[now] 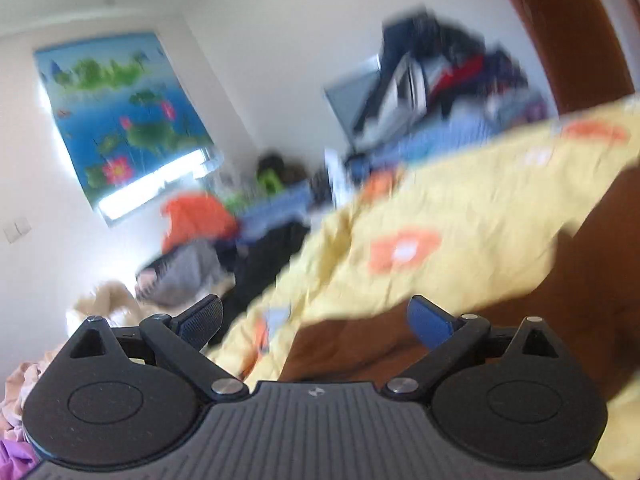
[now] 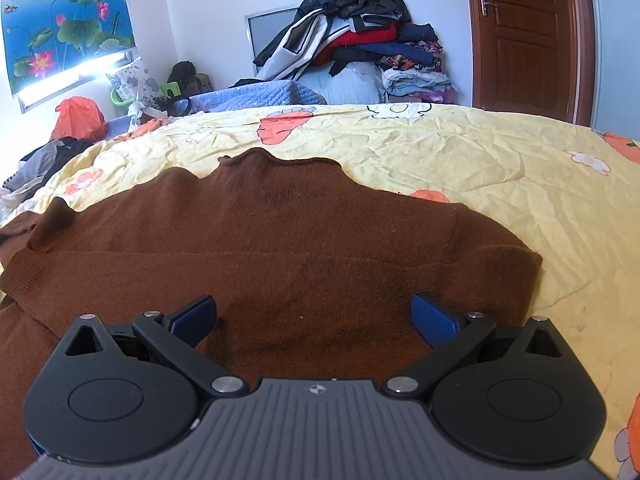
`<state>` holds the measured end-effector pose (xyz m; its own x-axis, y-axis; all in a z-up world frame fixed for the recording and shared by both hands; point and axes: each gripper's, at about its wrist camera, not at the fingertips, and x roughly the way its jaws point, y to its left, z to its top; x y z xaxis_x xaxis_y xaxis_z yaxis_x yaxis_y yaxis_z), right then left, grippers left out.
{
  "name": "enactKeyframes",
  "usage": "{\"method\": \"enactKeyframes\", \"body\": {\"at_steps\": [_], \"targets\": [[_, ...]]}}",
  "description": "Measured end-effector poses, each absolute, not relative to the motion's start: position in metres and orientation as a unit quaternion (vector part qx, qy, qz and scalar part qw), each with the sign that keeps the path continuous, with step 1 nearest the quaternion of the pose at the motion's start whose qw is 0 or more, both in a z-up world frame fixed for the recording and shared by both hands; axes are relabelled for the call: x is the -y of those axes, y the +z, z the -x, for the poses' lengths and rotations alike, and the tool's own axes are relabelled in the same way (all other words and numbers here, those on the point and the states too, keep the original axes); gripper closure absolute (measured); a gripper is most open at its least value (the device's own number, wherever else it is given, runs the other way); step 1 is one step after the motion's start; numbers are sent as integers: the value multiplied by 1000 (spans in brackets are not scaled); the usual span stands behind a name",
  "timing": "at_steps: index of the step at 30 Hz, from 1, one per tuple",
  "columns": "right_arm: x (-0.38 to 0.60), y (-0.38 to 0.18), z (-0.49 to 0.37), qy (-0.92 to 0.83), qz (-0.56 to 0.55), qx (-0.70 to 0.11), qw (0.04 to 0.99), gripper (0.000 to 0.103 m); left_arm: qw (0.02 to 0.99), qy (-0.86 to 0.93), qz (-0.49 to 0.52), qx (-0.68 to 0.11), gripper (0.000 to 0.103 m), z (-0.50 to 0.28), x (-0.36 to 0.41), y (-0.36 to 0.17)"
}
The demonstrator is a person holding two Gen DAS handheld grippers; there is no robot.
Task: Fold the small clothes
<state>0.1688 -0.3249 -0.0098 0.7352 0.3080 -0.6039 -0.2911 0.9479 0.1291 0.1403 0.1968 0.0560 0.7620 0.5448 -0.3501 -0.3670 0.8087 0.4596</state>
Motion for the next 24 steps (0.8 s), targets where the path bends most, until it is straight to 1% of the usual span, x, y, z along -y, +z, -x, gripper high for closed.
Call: {"method": "enactKeyframes", "body": {"at_steps": [1, 2, 3, 5, 6, 7, 8, 10, 11, 12, 14, 18, 19, 21, 22, 23, 24], "targets": [[324, -10, -168, 161, -13, -326, 931, 1, 925, 235, -121, -272, 3, -145, -215, 59], [324, -10, -168, 161, -12, -327, 931, 1, 934, 204, -16, -292, 4, -143, -237, 63], [324, -10, -169, 160, -12, -327, 931, 1, 936, 169, 103, -291, 5, -137, -259, 66], [323, -10, -169, 160, -9, -327, 931, 1, 906, 128, 313, -254, 5, -120, -290, 63], [323, -10, -169, 159, -8, -327, 931, 1, 884, 103, 390, -237, 5, -115, -300, 59], [323, -10, -169, 159, -8, -328, 931, 1, 862, 79, 446, -227, 5, -116, -305, 55], [322, -10, -169, 159, -7, -328, 931, 0, 847, 70, 475, -227, 5, -119, -303, 50], [322, -10, -169, 159, -7, -328, 931, 0, 826, 78, 500, -248, 5, -124, -294, 34], [322, -10, -169, 159, -7, -328, 931, 0, 817, 79, 512, -253, 11, -129, -293, 30], [322, -10, -169, 159, -7, -328, 931, 0, 809, 82, 523, -254, 20, -134, -294, 24], [322, -10, -169, 159, -7, -328, 931, 0, 797, 95, 543, -248, 29, -142, -300, 18], [322, -10, -169, 159, -8, -328, 931, 0, 790, 127, 541, -260, 45, -172, -309, 7], [322, -10, -169, 160, -9, -328, 931, 0, 791, 134, 538, -260, 51, -175, -311, 4], [322, -10, -168, 160, -11, -327, 931, 0, 794, 154, 526, -262, 84, -182, -314, 2], [322, -9, -168, 160, -11, -327, 931, 0, 791, 162, 526, -267, 92, -186, -317, -2], [322, -9, -168, 160, -11, -327, 931, 0, 786, 168, 528, -275, 97, -187, -319, -5], [322, -9, -168, 160, -11, -327, 931, 0, 784, 169, 532, -273, 97, -187, -320, -5]]}}
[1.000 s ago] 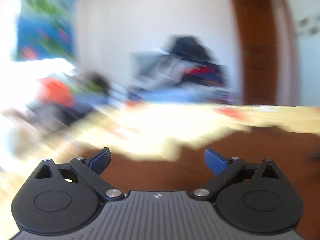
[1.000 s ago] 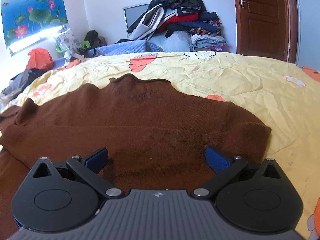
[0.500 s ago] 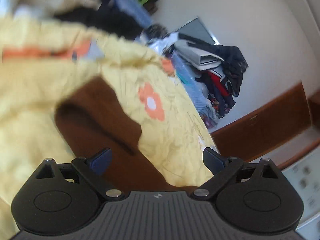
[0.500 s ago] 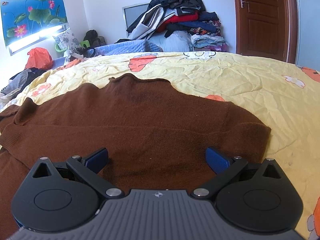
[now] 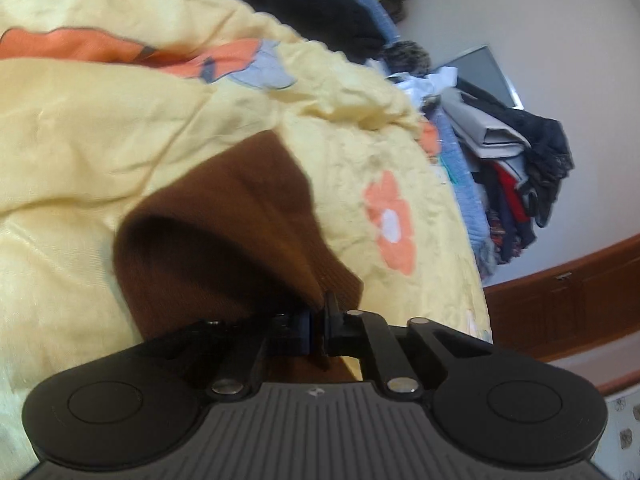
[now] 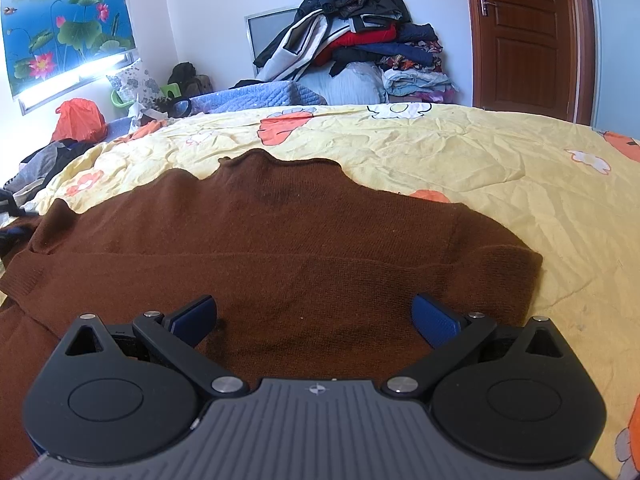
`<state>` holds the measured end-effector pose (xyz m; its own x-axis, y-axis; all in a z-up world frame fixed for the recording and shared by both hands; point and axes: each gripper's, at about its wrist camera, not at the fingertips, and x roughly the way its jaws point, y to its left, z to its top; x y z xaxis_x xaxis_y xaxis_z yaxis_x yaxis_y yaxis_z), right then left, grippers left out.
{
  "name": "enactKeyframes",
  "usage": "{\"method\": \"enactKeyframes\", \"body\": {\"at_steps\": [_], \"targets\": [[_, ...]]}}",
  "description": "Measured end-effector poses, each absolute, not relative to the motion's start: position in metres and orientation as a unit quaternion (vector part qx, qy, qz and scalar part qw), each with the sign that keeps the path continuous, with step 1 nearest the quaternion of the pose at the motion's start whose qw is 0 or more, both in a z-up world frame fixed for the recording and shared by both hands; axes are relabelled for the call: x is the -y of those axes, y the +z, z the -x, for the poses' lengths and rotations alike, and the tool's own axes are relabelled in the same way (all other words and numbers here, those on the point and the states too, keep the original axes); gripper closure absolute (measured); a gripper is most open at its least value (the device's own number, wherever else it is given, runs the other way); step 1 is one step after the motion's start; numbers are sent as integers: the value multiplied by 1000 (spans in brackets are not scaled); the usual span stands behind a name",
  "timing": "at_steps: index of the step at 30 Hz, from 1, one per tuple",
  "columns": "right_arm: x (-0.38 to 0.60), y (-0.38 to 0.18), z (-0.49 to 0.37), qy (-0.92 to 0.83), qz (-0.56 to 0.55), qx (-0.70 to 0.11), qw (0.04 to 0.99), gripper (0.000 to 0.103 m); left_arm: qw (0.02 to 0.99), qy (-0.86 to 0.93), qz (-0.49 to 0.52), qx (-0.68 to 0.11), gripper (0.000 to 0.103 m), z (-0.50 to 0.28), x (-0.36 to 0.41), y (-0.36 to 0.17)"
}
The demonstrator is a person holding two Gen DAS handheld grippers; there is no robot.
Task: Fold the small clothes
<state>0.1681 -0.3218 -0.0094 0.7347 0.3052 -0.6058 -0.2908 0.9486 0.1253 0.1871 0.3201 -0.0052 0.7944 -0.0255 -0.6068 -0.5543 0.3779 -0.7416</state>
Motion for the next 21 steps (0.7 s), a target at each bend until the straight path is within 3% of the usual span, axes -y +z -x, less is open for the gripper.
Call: {"method": "enactKeyframes", "body": {"at_steps": [6, 11, 13, 16, 19, 21], "targets": [[322, -9, -167, 160, -15, -326, 931, 0, 799, 90, 547, -231, 98, -179, -274, 49], [324, -9, -166, 161, -23, -325, 932, 0, 802, -145, 547, -193, 98, -177, -149, 97], [331, -7, -167, 163, -55, -322, 931, 1, 777, -209, 553, -216, 97, -173, -98, 83], [351, 11, -167, 143, -194, -336, 910, 0, 742, -202, 562, -304, 97, -171, -46, 29], [362, 13, -161, 202, -352, -363, 839, 0, 713, -175, 582, -349, 98, -161, -31, -13], [352, 7, -159, 241, -391, -406, 790, 0, 713, -174, 581, -353, 98, -154, -30, -17]]}}
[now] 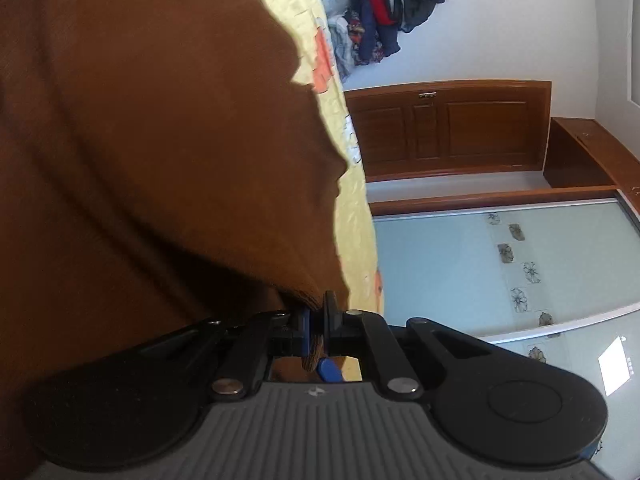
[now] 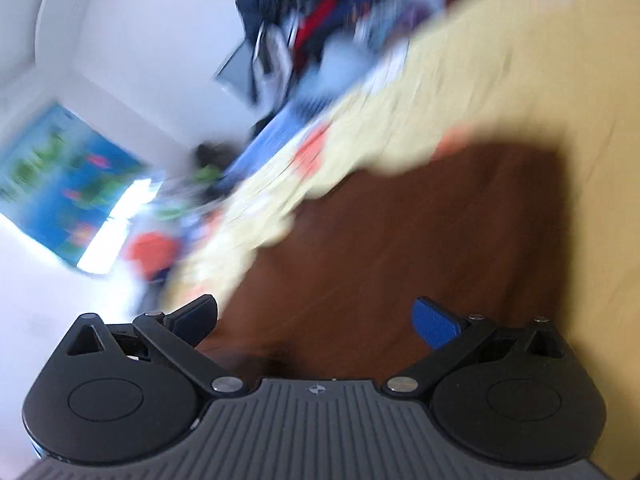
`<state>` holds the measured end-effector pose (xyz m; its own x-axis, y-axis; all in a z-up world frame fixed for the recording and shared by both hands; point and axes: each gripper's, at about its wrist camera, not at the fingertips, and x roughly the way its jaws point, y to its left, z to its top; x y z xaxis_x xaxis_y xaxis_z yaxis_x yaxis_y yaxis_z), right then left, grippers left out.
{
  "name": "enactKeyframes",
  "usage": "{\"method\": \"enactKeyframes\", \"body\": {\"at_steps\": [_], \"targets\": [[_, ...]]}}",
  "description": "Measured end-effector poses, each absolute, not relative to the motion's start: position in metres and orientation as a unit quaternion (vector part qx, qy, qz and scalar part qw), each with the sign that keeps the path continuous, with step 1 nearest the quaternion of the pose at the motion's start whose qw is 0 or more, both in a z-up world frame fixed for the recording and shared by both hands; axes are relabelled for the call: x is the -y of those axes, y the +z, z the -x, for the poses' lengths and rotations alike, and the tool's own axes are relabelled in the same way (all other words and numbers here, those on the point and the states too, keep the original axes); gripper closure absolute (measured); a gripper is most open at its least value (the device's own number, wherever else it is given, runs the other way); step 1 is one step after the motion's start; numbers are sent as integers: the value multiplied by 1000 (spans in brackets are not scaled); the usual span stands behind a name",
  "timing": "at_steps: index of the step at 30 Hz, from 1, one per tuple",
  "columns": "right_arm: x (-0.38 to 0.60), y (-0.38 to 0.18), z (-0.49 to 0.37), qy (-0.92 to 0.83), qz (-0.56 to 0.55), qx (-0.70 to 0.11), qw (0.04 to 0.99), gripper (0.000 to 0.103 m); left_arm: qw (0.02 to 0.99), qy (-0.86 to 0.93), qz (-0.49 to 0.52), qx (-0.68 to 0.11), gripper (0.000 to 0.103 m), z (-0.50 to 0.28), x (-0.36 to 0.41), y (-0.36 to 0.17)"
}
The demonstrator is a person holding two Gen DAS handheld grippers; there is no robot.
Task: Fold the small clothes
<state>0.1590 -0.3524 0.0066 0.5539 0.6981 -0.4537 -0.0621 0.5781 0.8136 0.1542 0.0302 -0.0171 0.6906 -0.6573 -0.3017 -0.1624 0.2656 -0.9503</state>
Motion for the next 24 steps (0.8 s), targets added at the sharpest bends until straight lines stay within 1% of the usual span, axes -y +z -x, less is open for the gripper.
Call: {"method": "enactKeyframes", "body": {"at_steps": [2, 5, 8, 10, 12, 13, 14, 15, 16, 17, 18, 19, 20, 22, 23, 24], "targets": [[337, 1, -158, 263, -399, -433, 764, 0, 713, -177, 582, -349, 98, -151, -33, -13], [321, -10, -164, 273, -436, -446, 732, 0, 714, -184, 583, -341, 98, -147, -37, -7], [307, -22, -175, 276, -480, -456, 697, 3, 711, -189, 588, -336, 98, -146, -42, -6], [297, -32, -181, 277, -511, -460, 671, 7, 709, -190, 589, -338, 98, -142, -43, -10], [292, -42, -187, 272, -544, -458, 649, 15, 708, -189, 586, -345, 98, -139, -42, -15], [291, -45, -188, 269, -558, -457, 639, 17, 709, -189, 583, -348, 98, -140, -41, -17], [288, -49, -188, 267, -566, -455, 634, 23, 711, -185, 580, -351, 97, -139, -42, -17], [287, -51, -187, 264, -567, -457, 633, 31, 715, -178, 576, -353, 94, -136, -44, -17], [287, -53, -187, 263, -565, -459, 633, 33, 719, -174, 572, -354, 90, -132, -46, -17], [285, -54, -187, 262, -562, -462, 634, 36, 724, -174, 566, -354, 77, -129, -49, -16], [283, -54, -187, 262, -558, -464, 636, 40, 731, -171, 558, -354, 51, -123, -54, -16], [282, -54, -186, 261, -552, -467, 640, 42, 743, -161, 543, -357, 38, -117, -59, -13], [282, -53, -186, 260, -544, -469, 645, 45, 759, -153, 527, -351, 32, -109, -63, -7], [280, -51, -188, 262, -526, -476, 654, 49, 793, -150, 486, -335, 32, -95, -71, 5], [279, -49, -189, 261, -513, -480, 662, 58, 812, -142, 460, -331, 32, -89, -73, 13], [278, -47, -189, 260, -496, -484, 673, 82, 831, -128, 432, -327, 32, -84, -76, 21]]}}
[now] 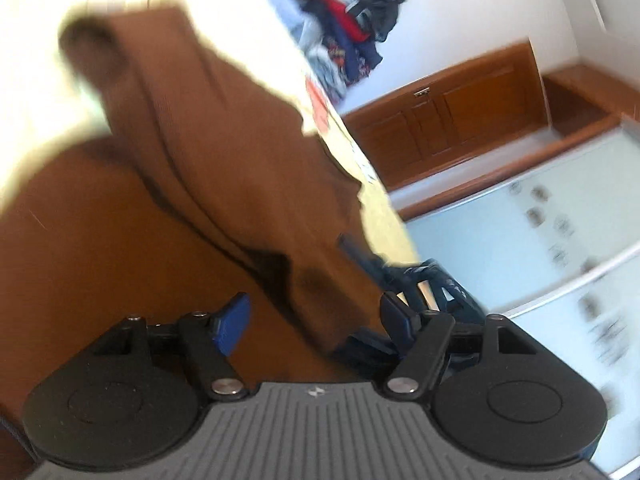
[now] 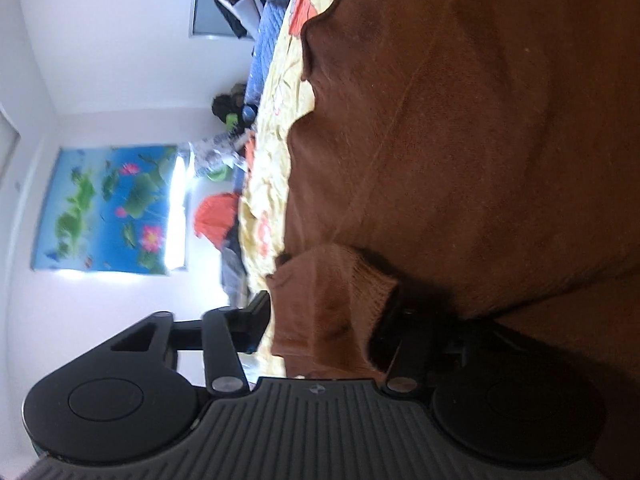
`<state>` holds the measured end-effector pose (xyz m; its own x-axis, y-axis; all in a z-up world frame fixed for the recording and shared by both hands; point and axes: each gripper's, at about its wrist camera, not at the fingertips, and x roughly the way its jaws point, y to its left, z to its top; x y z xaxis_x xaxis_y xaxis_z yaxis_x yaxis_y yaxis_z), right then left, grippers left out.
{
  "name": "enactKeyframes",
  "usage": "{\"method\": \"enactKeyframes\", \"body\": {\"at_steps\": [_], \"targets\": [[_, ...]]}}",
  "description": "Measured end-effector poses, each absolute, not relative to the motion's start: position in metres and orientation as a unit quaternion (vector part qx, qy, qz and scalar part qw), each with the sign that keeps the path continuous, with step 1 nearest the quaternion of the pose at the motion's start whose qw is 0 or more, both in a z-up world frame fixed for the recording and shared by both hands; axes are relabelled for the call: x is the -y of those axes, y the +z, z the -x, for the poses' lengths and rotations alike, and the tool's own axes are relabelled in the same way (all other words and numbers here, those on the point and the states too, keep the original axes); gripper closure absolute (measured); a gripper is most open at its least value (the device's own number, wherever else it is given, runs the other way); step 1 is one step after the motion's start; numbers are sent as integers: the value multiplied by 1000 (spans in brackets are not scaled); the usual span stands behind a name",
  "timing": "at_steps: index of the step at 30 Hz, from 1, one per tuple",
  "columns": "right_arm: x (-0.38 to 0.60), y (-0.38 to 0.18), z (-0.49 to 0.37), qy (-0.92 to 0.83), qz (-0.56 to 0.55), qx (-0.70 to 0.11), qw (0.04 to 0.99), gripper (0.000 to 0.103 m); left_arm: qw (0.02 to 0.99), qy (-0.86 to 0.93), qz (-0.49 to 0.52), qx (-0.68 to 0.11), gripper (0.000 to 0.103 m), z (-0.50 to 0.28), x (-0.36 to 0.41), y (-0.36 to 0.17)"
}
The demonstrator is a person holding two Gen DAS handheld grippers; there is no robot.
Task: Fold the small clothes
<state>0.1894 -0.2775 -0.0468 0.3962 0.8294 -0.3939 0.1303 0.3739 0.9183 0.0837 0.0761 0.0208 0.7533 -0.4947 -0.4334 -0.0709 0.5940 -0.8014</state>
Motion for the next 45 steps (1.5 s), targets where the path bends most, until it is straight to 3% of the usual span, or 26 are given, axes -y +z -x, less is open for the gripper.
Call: {"method": "enactKeyframes", "body": {"at_steps": [1, 6, 12, 18, 27, 28, 29, 30, 31, 36, 41, 43, 44, 45], "targets": [[275, -43, -190, 260, -473, -489, 685, 90, 847, -114, 410, -319, 32, -79, -80, 28], [270, -2, -193, 285, -379, -457, 753, 90, 889, -55, 360, -278, 32, -69, -113, 52], [346, 88, -202, 303, -339, -375, 808, 91, 920, 2, 327, -217, 30, -57, -159, 77], [428, 44, -219, 171, -329, -429, 824, 91, 920, 12, 317, -229, 28, -85, -174, 71], [429, 20, -213, 174, -342, -435, 814, 90, 886, -20, 300, -352, 31, -194, -146, 36], [430, 22, -215, 175, -344, -433, 815, 90, 882, -26, 295, -367, 35, -204, -142, 34], [431, 25, -216, 177, -345, -430, 816, 90, 878, -37, 286, -382, 49, -213, -138, 31], [433, 29, -217, 180, -346, -427, 816, 90, 874, -44, 273, -400, 77, -221, -133, 28], [433, 31, -219, 183, -347, -424, 816, 90, 872, -39, 257, -414, 94, -228, -128, 26], [442, 44, -217, 210, -365, -390, 819, 91, 905, 8, 187, -383, 98, -216, -122, 42], [435, -2, -228, 156, -319, -457, 816, 91, 919, 13, 81, -386, 95, -209, -104, 27], [434, -2, -222, 155, -330, -442, 820, 86, 928, 31, 49, -368, 93, -197, -95, 39], [436, 3, -218, 152, -335, -432, 824, 71, 934, 41, 33, -353, 93, -189, -92, 49], [439, 11, -214, 151, -335, -415, 832, 44, 942, 45, 22, -331, 92, -179, -89, 60]]}}
